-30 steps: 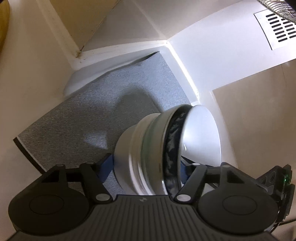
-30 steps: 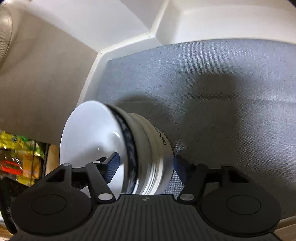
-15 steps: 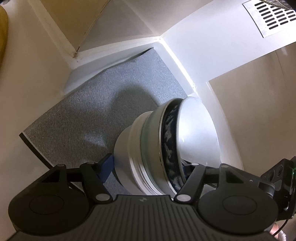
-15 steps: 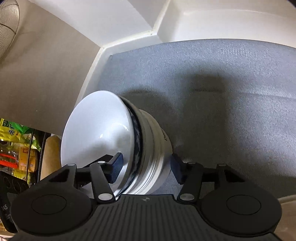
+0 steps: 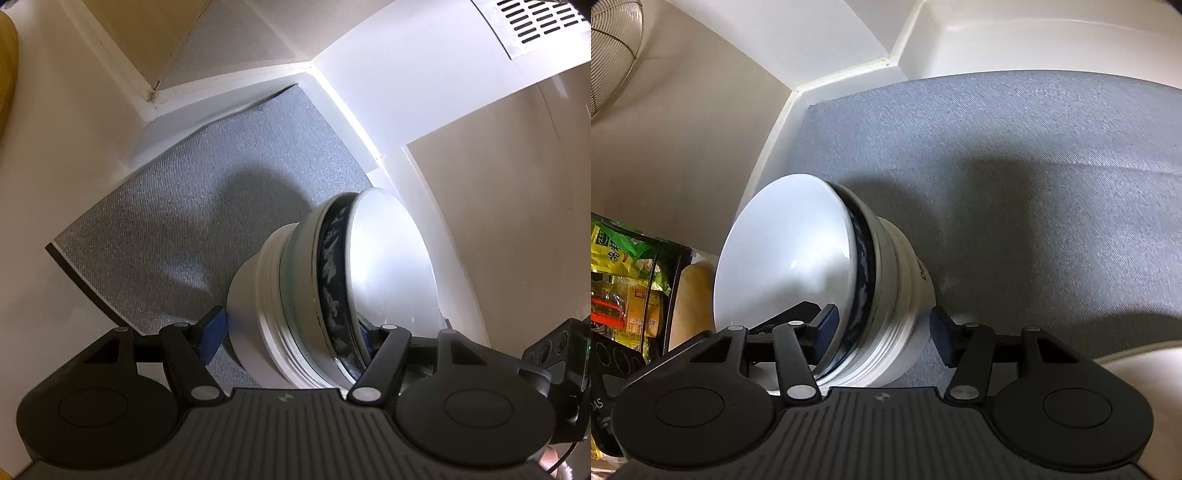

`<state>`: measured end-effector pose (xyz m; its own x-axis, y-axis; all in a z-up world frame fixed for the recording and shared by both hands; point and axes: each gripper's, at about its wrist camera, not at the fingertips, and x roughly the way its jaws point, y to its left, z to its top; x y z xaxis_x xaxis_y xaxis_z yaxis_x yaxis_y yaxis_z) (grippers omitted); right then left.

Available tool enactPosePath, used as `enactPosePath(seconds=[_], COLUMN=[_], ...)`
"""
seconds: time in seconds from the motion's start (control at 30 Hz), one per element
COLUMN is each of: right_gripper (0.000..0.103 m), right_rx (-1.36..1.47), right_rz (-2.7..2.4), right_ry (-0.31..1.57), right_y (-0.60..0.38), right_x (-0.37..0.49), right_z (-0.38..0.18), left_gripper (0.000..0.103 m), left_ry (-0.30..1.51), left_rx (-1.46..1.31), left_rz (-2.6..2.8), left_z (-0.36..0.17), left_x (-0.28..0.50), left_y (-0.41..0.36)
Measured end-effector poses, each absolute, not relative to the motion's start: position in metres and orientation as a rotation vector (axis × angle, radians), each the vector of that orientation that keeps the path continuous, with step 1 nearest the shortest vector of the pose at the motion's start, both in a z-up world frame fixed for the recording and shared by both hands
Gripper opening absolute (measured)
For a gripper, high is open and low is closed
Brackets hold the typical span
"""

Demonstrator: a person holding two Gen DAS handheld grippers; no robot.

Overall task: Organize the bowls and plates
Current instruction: 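Lift the whole bowl stack off the mat with both grippers, then carry the bowl stack with both grippers onto the white floral plates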

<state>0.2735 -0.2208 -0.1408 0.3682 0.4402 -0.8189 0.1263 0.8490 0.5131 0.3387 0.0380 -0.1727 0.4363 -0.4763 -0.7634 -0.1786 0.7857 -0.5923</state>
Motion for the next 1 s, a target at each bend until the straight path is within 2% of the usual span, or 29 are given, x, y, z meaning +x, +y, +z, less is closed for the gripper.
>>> enactPosePath(seconds=[1.0], right_gripper=[0.057], right_rx=[0.582], right_rz=[0.139], right_ry=[1.074], right_y=[-0.239], right_x=[0.227], right_z=[-0.106], left_gripper=[0.073], left_ry=[1.105], left_rx=[-0.613], left_rz=[-0.335], left_z=[-0.165], left_x=[0.365], left_y=[0.017])
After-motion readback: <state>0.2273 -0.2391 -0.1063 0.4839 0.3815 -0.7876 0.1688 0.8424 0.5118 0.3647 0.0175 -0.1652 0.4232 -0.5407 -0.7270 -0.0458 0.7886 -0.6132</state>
